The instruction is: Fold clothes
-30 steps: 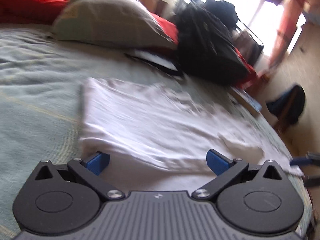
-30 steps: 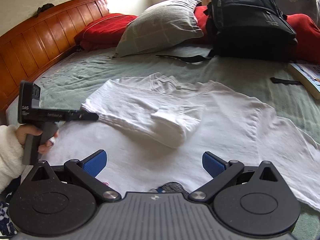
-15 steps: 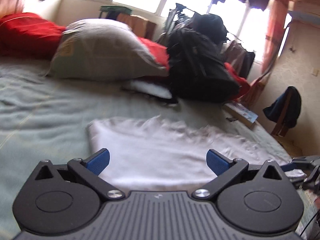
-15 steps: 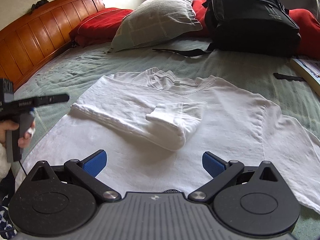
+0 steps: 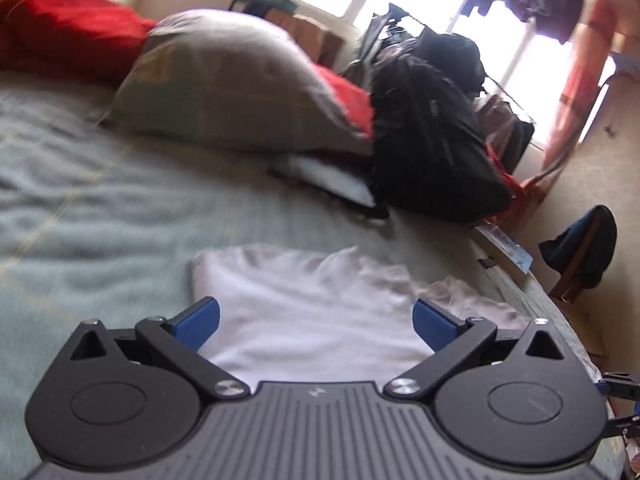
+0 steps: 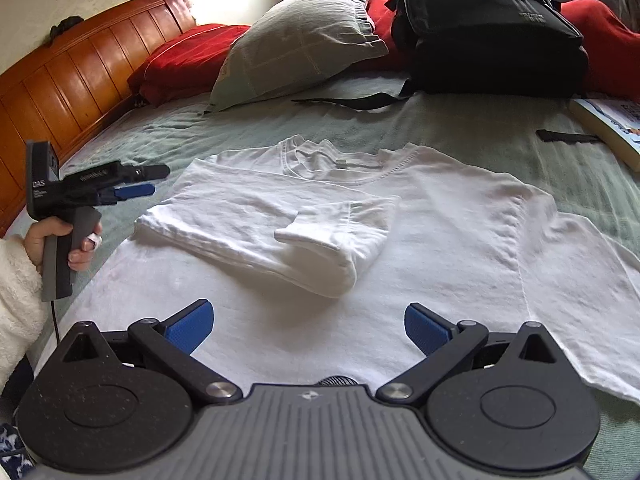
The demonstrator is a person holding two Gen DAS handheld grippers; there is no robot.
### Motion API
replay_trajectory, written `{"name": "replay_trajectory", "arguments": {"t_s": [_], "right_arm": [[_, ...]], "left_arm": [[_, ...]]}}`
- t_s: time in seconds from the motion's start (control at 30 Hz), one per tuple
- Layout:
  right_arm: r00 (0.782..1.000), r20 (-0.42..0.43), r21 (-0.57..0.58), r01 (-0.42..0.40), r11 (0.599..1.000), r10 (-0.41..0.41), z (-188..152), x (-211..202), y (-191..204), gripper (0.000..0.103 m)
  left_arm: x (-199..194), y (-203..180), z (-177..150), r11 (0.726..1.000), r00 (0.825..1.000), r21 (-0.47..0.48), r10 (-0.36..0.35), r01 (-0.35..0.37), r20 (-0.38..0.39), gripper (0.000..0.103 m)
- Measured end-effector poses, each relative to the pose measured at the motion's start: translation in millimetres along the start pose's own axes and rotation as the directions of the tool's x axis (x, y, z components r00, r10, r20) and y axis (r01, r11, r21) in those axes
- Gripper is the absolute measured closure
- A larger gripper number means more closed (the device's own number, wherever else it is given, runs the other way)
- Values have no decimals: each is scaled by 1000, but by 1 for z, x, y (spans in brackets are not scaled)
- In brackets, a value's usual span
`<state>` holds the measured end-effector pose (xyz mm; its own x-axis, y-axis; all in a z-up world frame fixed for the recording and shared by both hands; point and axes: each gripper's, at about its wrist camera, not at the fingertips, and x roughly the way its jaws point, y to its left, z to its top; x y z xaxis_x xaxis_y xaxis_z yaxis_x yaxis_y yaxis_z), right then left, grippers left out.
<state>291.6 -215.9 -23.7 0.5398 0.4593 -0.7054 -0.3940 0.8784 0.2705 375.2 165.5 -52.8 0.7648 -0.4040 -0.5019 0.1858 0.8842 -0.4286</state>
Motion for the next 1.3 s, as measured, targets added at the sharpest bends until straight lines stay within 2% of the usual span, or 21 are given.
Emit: {"name": "replay_trajectory", "arguments": {"t_s": [0.03,0.2,0.3,0.33,0.43,0.5,0.57,0.67,0.73,0.83,0.9,0.97,1.03,1.13,1.2,1.3], "right_arm": [[1000,-4,0,-10,1000,10,1,2,2,0],[1000,-8,-21,-27,999,27,1,3,12,0],[1000,-5,-11,-20,1000,20,-1,-1,8,0],[1000,-4,-3,-18,1000,18,-2,-1,5,0],[1000,-5,19,-16,1000,16,-2,2,-2,0],[1000,-7,31,-21,999,21,-1,6,-4,0],[999,-9,42,-33,999,34,0,9,-2,0],[999,4,24,-50,998,49,0,5,4,0],[999,8,10,-48,999,48,-1,2,5,0],[1000,13,-16,-6,1000,6,2,-2,5,0],[999,24,-48,28,998,-27,6,-2,6,0],[996,47,-87,78,993,-74,15,1,10,0],[989,58,-126,142,982,-135,30,11,13,0],[982,3,-153,188,970,-190,57,37,17,0],[981,-50,-177,177,968,-188,72,58,24,0],[962,-165,-191,183,964,-216,87,100,35,0]], "left_arm": [[5,-2,5,1000,1000,10,-13,13,0,1],[52,18,3,996,993,-44,71,-76,-95,2],[41,27,5,989,987,-43,138,-142,-85,3],[32,26,7,989,987,-48,135,-140,-83,3],[-2,10,7,1000,998,2,29,-29,-49,2],[-15,-4,0,998,997,47,-40,43,-67,1],[-19,-12,-12,994,990,65,-81,89,-119,1],[-17,-8,-38,997,982,77,-8,22,-187,1],[-23,-1,-49,997,985,74,8,5,-173,2],[-42,-16,-45,996,989,84,50,-39,-142,2],[-54,-34,-44,987,991,144,87,-72,-102,2],[-64,-58,-49,962,990,247,132,-115,-55,1],[-68,-80,-59,923,981,344,192,-170,-28,1],[-69,-106,-78,861,962,451,271,-235,-16,1],[-70,-113,-87,854,957,463,286,-239,-34,1],[-72,-116,-96,871,959,437,277,-227,-55,1]]}}
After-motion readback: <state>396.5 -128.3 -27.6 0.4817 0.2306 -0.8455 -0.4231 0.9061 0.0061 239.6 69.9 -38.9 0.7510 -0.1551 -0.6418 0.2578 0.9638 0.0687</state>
